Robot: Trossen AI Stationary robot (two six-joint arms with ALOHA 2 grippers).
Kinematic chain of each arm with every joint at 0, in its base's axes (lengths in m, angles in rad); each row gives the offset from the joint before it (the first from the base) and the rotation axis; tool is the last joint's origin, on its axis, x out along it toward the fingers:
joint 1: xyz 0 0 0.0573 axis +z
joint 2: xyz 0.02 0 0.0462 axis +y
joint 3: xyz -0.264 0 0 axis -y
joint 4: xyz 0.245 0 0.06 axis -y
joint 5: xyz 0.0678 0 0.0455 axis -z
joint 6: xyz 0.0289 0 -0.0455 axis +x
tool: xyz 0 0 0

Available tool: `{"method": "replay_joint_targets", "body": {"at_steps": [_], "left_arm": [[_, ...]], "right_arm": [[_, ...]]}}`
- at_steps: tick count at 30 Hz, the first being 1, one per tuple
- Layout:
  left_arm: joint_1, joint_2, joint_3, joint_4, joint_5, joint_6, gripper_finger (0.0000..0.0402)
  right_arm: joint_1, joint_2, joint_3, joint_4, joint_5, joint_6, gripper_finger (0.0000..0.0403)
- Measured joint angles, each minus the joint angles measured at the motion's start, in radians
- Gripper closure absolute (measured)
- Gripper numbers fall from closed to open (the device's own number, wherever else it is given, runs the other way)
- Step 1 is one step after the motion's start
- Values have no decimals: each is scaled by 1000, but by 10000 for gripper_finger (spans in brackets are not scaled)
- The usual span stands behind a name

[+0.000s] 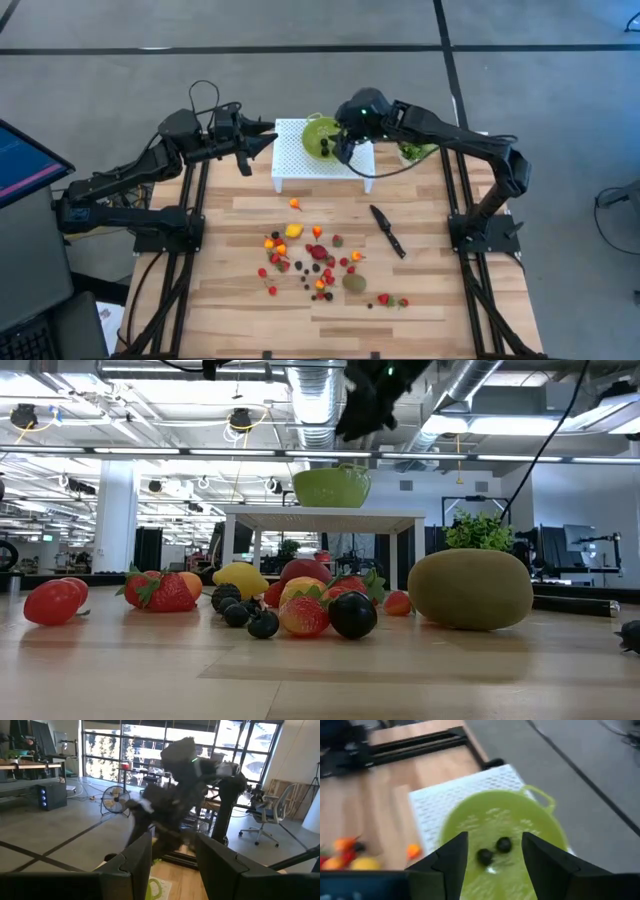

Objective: Pick & Place Fruit
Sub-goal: Put the brown kiwi into the green strainer bowl

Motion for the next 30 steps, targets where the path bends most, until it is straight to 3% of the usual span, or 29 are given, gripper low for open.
{"method": "replay_joint_targets", "body": {"at_steps": [6, 14, 22, 30], "left_arm": [[0, 0, 0, 8, 0, 0, 259], [0, 0, 0, 14, 0, 0, 259], [0, 0, 0, 21, 0, 0, 259], [0, 0, 0, 21, 0, 0, 259]], "right_arm": [[121, -26, 51, -285, 0, 27, 244], [336, -26, 51, -565, 0, 246, 264], [584, -20, 52, -611, 1, 448, 279], [735, 1, 50, -486, 107, 510, 279]]}}
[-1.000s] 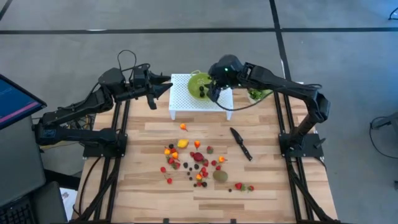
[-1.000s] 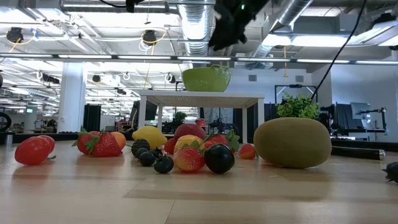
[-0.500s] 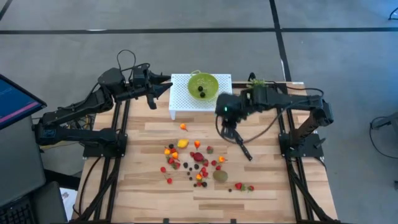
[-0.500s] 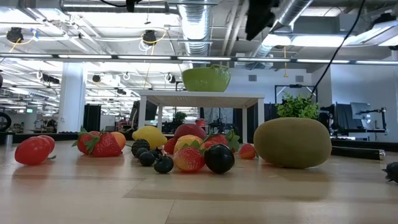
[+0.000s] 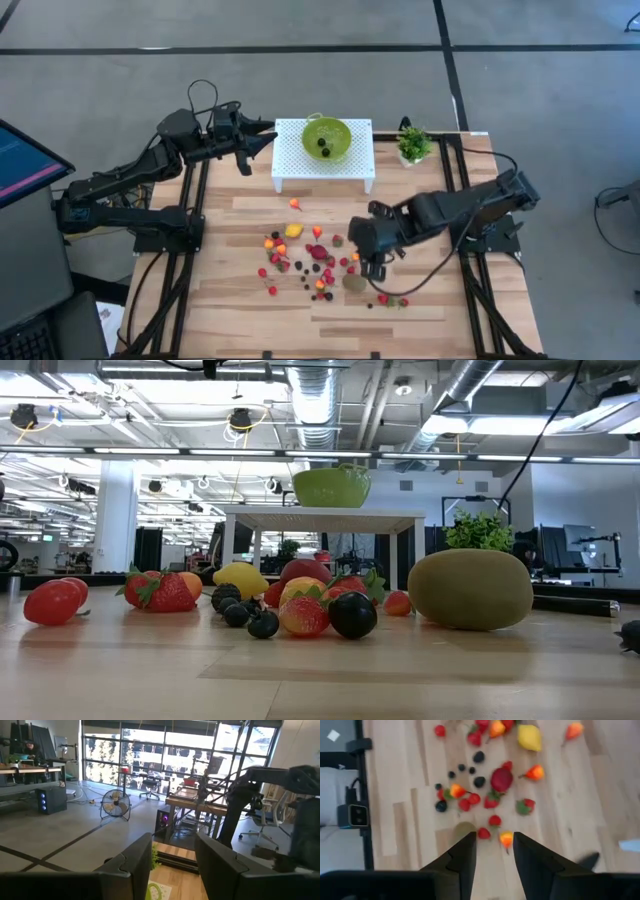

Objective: Pick & Place Fruit
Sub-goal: Put the brown kiwi into the green strainer bowl

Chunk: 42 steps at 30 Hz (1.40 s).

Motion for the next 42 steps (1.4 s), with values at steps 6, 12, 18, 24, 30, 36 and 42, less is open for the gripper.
{"method": "replay_joint_targets", "body": {"at_steps": [6, 12, 18, 24, 30, 36, 42], "left_arm": [[0, 0, 0, 1, 0, 0, 259], [0, 0, 0, 7, 0, 0, 259], [0, 0, 0, 14, 0, 0, 259], [0, 0, 0, 17, 0, 0, 259], [0, 0, 0, 18, 0, 0, 259], [0, 0, 0, 21, 0, 0, 259], [0, 0, 0, 23, 0, 0, 259]], "right_arm": [[48, 81, -1, 20, 2, 29, 261], [55, 192, 0, 9, -10, 86, 214], [56, 295, 1, 3, -83, 161, 165], [82, 374, 0, -5, -101, 225, 153], [94, 424, 2, -4, -103, 295, 153], [81, 456, -1, -52, -107, 309, 153], [77, 456, 1, -30, -105, 289, 153]]}}
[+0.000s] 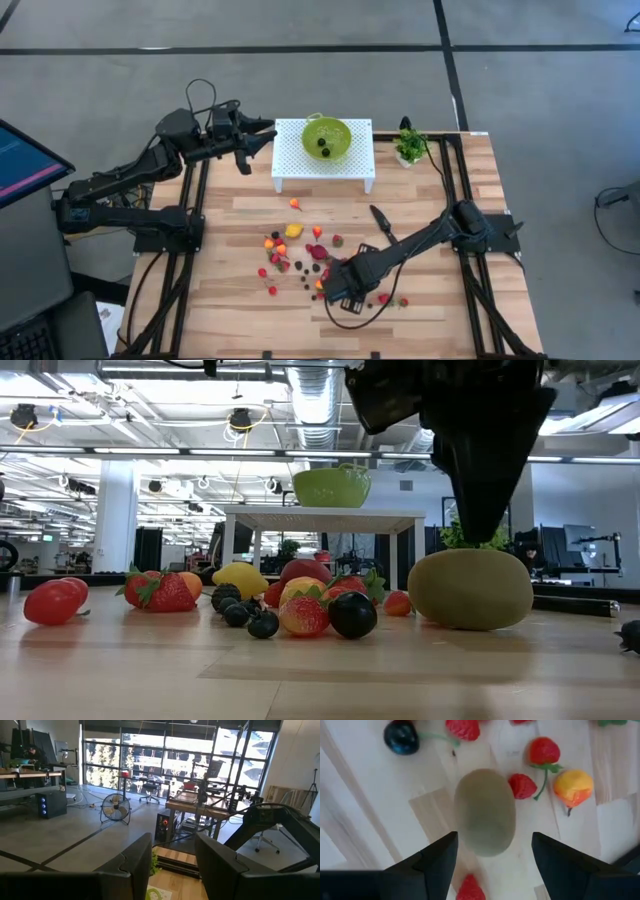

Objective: Pick & Place Fruit
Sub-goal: Put the brown kiwi into the green strainer bowl

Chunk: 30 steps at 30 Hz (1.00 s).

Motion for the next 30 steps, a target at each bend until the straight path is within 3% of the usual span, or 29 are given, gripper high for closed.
{"method": "replay_joint_targets", "body": {"at_steps": [11, 30], "left_arm": [[0, 0, 0, 2, 0, 0, 259], [0, 0, 0, 10, 0, 0, 259]], "right_arm": [[-19, 0, -4, 6, 2, -62, 153], [-47, 0, -195, 221, -55, -90, 143]]}}
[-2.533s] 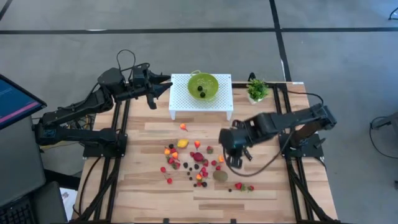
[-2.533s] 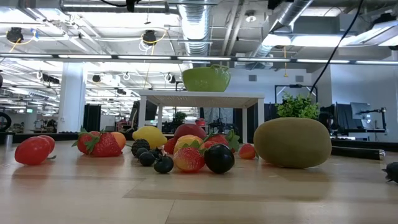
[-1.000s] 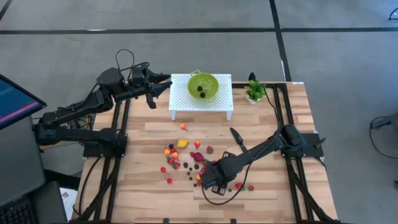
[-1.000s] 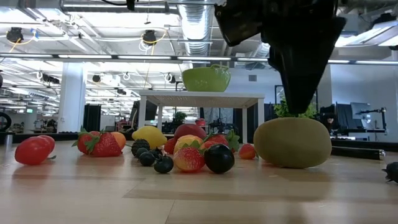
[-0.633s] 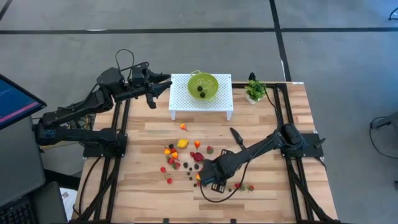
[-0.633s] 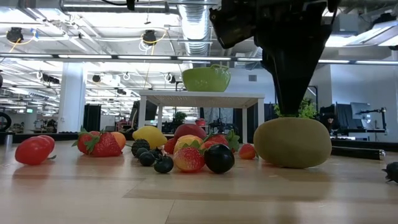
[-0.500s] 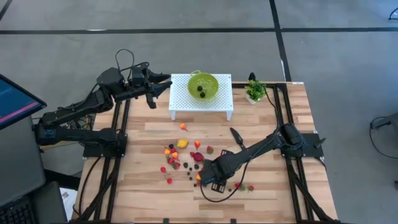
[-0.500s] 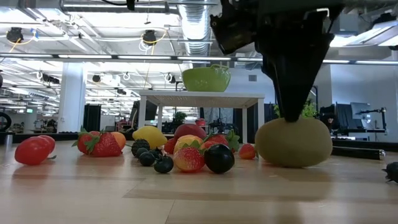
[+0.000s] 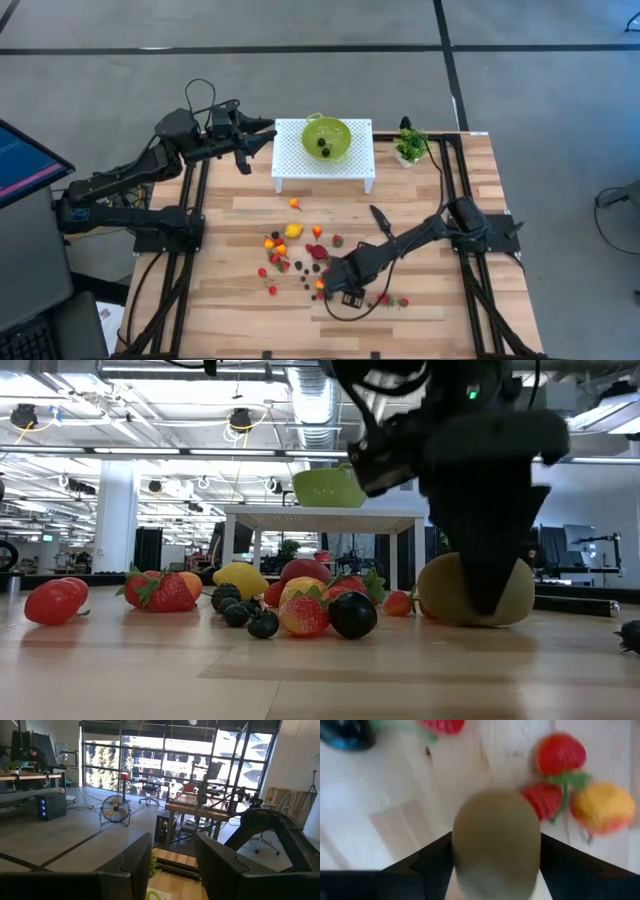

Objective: Pick & Place Fruit
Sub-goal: Put the brown kiwi into the green strainer bowl

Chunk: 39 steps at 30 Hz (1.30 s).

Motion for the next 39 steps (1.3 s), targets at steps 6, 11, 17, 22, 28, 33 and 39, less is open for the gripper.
{"method": "replay_joint_targets", "body": {"at_steps": [6, 11, 17, 22, 28, 33, 39], "left_arm": [[0, 0, 0, 4, 0, 0, 259], [0, 0, 0, 5, 0, 0, 259], [0, 0, 0, 8, 0, 0, 259], [0, 0, 0, 12, 0, 0, 259], [0, 0, 0, 12, 0, 0, 259], [0, 0, 0, 12, 0, 0, 259], [0, 0, 0, 18, 0, 0, 259]], "right_arm": [[-5, 0, -26, 28, -1, -20, 133], [-4, 0, -26, 21, -5, -18, 133], [-3, 0, -26, 13, -26, -18, 143], [-3, -1, -26, 13, -26, -18, 181], [-3, -2, -26, 12, -31, -17, 207], [-3, -2, -26, -1, -54, -17, 187], [-3, -11, -26, -38, -78, -49, 202]]}}
